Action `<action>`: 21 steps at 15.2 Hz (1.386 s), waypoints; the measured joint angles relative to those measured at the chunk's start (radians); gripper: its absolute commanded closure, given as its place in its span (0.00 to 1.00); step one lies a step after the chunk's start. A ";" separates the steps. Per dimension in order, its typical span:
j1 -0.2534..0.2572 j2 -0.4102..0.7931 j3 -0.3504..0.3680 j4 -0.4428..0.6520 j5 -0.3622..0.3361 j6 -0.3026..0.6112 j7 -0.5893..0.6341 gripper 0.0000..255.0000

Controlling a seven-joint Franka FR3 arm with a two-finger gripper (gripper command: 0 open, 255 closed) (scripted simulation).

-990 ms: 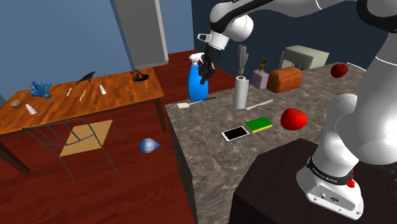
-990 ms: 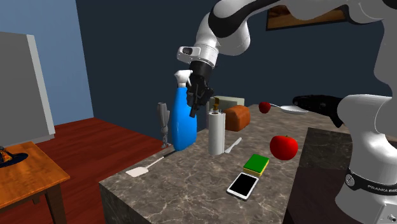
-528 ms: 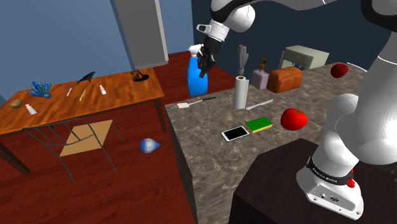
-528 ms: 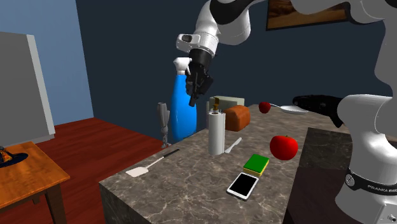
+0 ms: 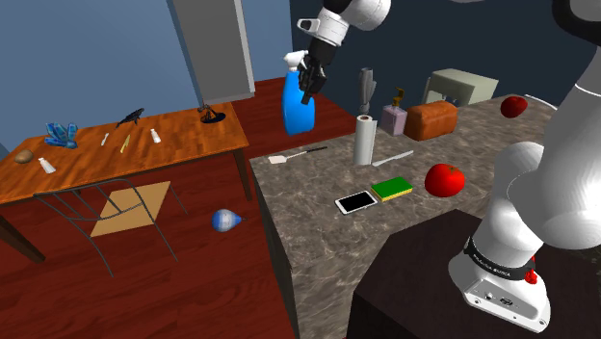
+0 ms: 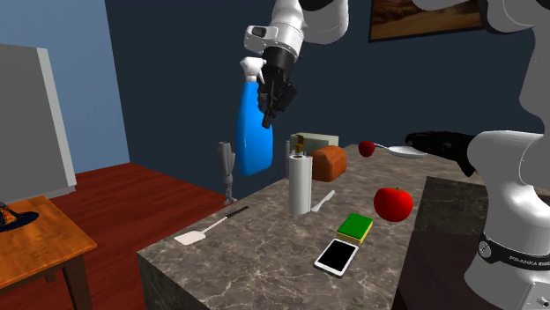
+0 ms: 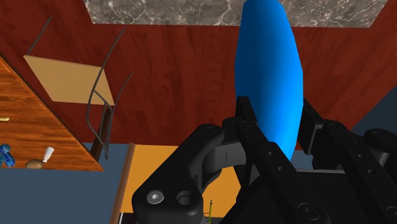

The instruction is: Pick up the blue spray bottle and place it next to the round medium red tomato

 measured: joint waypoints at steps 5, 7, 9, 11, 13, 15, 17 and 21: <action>-0.001 -0.004 0.000 0.059 -0.012 -0.057 0.028 1.00; -0.001 -0.002 0.000 0.085 -0.014 -0.079 0.037 1.00; -0.002 0.001 -0.002 0.117 -0.016 -0.107 0.048 1.00; -0.002 0.004 -0.002 0.144 -0.018 -0.130 0.057 1.00; -0.011 -0.024 -0.010 0.124 -0.031 -0.140 0.046 1.00; -0.025 -0.064 -0.021 0.100 -0.051 -0.158 0.031 1.00; -0.044 -0.108 -0.038 0.061 -0.073 -0.169 0.002 1.00; -0.082 -0.193 -0.067 -0.004 -0.119 -0.196 -0.046 1.00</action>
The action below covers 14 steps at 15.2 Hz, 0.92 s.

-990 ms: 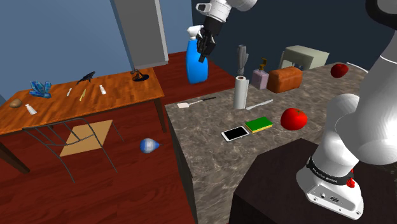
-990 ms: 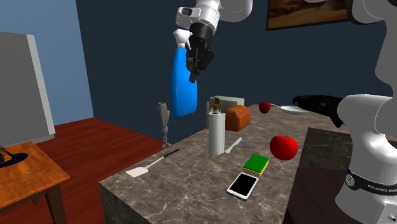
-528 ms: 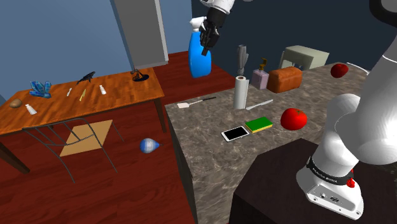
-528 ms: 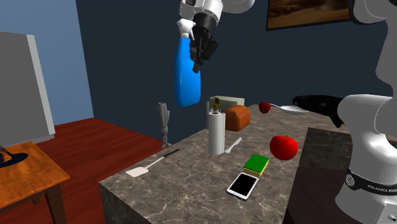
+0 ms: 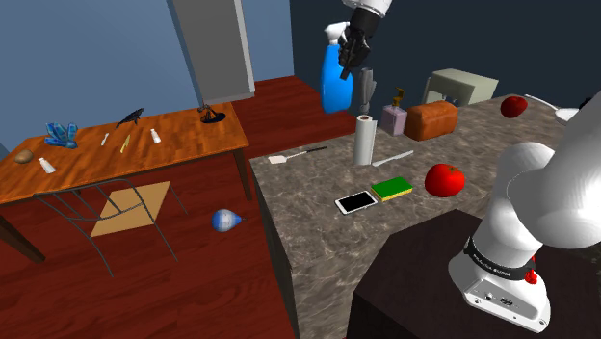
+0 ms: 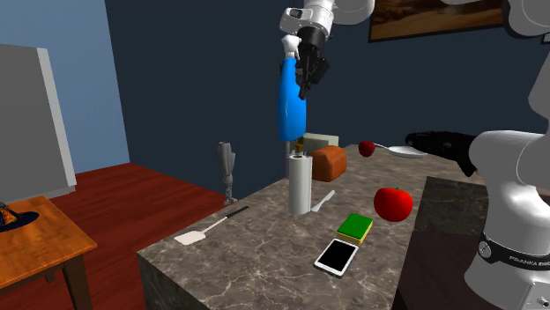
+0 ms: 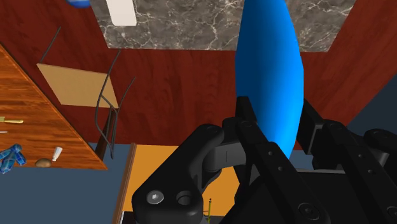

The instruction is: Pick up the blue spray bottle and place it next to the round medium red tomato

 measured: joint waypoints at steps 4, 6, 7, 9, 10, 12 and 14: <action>-0.040 -0.069 -0.035 -0.039 -0.043 -0.040 -0.050 1.00; -0.060 -0.101 -0.055 -0.050 -0.065 -0.066 -0.077 1.00; -0.070 -0.110 -0.069 -0.052 -0.074 -0.078 -0.095 1.00; -0.091 -0.141 -0.087 -0.062 -0.097 -0.104 -0.121 1.00; -0.101 -0.153 -0.100 -0.069 -0.108 -0.112 -0.138 1.00; -0.119 -0.172 -0.124 -0.063 -0.127 -0.143 -0.168 1.00; -0.133 -0.180 -0.158 -0.049 -0.144 -0.175 -0.206 1.00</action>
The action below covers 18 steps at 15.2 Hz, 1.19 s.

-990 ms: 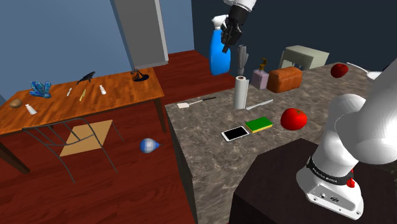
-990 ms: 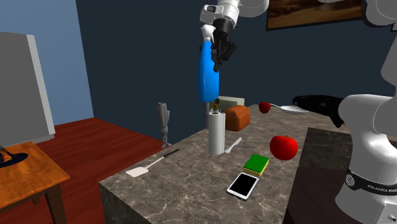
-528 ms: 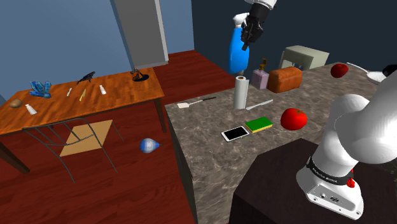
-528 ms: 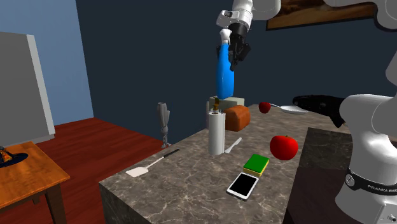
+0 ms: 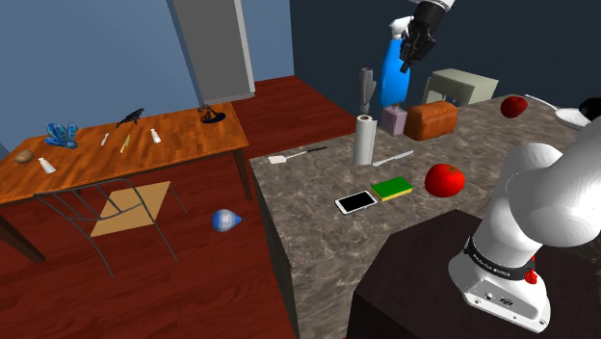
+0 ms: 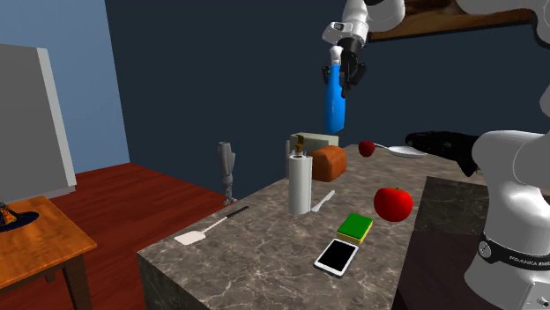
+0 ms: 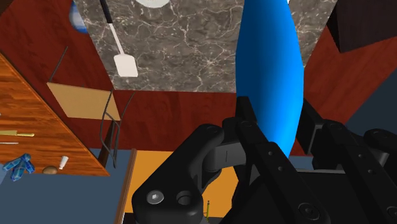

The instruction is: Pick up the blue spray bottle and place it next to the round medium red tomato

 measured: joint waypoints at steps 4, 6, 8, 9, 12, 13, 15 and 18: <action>-0.026 -0.017 -0.063 0.031 -0.033 -0.062 -0.071 1.00; -0.032 -0.015 -0.103 0.045 -0.046 -0.083 -0.113 1.00; -0.029 0.004 -0.157 0.082 -0.052 -0.113 -0.163 1.00; -0.033 0.000 -0.172 0.095 -0.060 -0.132 -0.179 1.00; -0.022 0.027 -0.255 0.150 -0.067 -0.175 -0.250 1.00; -0.020 0.032 -0.284 0.162 -0.073 -0.187 -0.277 1.00; 0.000 0.057 -0.361 0.205 -0.075 -0.217 -0.335 1.00; 0.041 0.093 -0.461 0.259 -0.070 -0.249 -0.400 1.00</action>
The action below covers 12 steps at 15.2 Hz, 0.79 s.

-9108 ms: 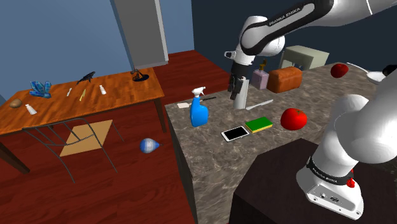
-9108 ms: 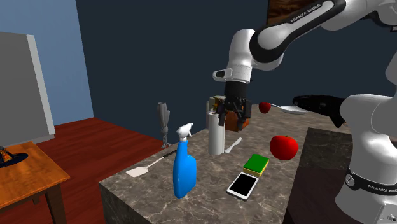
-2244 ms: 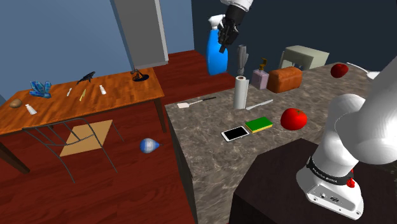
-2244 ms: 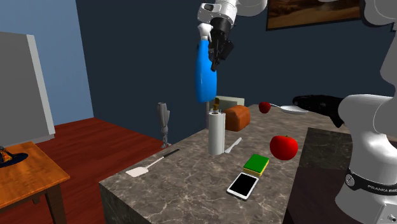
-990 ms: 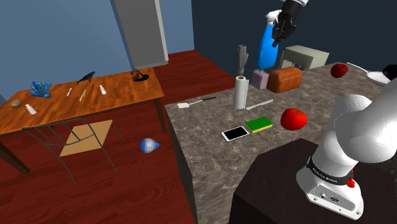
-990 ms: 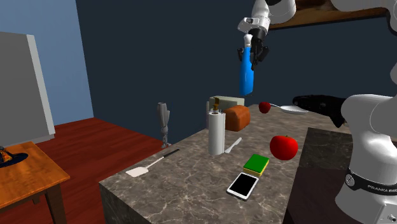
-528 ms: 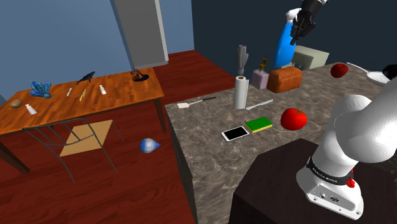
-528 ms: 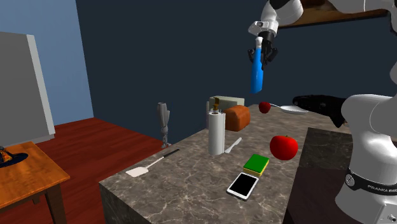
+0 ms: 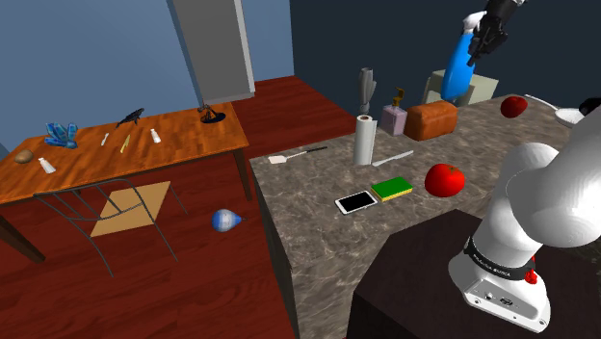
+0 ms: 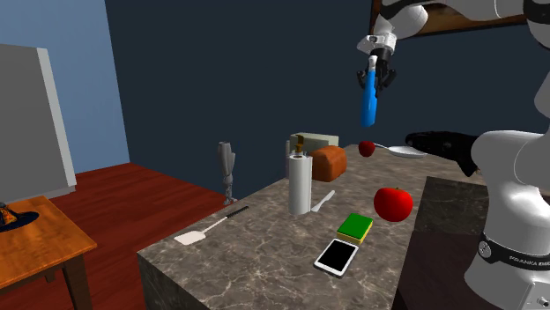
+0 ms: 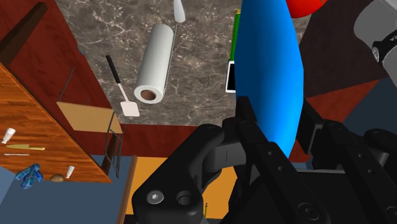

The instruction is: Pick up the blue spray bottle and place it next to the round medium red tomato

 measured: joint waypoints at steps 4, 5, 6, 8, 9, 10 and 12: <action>-0.017 -0.014 0.002 -0.056 -0.016 0.044 -0.017 1.00; -0.024 -0.019 0.008 -0.071 -0.020 0.054 -0.018 1.00; -0.029 -0.023 0.010 -0.087 -0.024 0.067 -0.021 1.00; -0.039 -0.030 0.016 -0.120 -0.031 0.094 -0.025 1.00; -0.036 -0.028 0.011 -0.130 -0.030 0.106 -0.029 1.00; -0.038 -0.029 0.009 -0.142 -0.032 0.116 -0.032 1.00; -0.043 -0.033 0.008 -0.172 -0.037 0.143 -0.039 1.00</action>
